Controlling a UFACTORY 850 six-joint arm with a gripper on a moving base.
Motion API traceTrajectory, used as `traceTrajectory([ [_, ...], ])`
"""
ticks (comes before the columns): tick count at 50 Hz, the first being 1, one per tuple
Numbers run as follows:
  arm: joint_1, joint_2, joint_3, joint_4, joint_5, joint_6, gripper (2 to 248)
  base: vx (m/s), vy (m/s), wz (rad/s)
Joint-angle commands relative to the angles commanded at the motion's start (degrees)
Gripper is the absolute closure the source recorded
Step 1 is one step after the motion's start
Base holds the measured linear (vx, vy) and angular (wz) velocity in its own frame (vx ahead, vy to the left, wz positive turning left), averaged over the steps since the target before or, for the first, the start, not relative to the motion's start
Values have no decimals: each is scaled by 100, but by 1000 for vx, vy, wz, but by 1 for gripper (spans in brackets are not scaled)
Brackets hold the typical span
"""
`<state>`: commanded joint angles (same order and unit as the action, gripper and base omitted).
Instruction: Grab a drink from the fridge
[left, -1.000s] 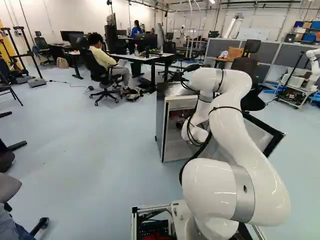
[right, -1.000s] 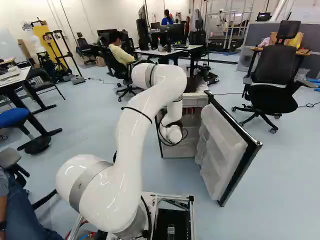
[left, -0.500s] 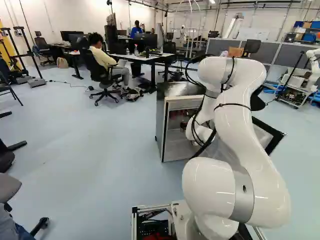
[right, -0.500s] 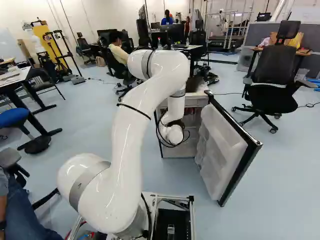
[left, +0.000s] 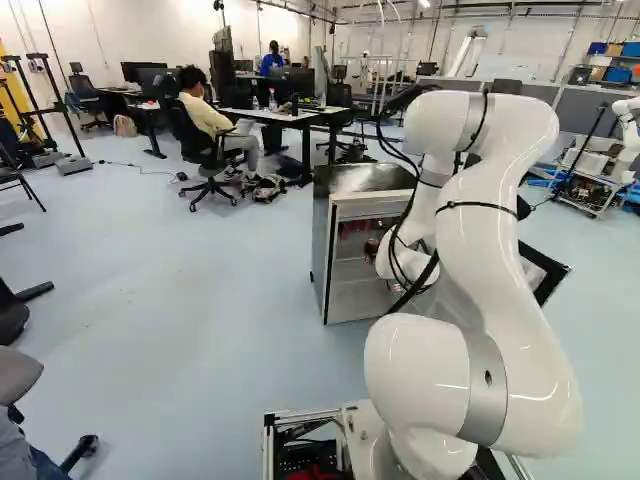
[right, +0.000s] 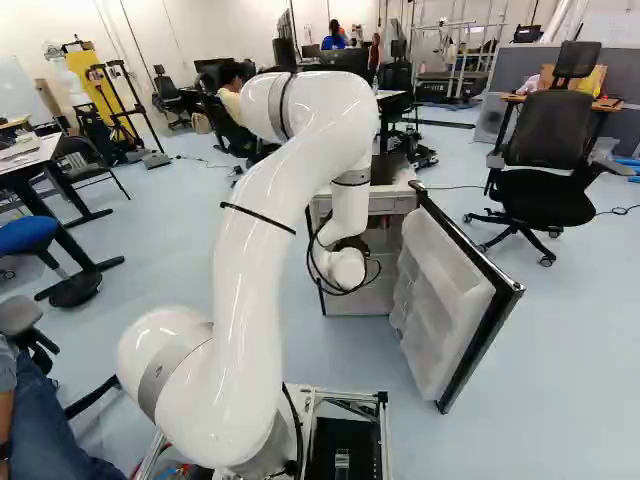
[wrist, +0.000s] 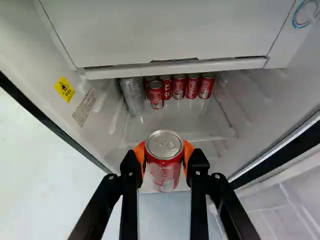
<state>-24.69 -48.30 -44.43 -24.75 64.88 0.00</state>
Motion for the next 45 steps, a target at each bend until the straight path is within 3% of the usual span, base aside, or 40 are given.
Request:
traceTrajectory([
  [19, -68, 510, 447, 0, -79, 0, 154, 0, 0, 0],
  [45, -80, 1044, 739, 0, -269, 0, 154, 0, 0, 0],
])
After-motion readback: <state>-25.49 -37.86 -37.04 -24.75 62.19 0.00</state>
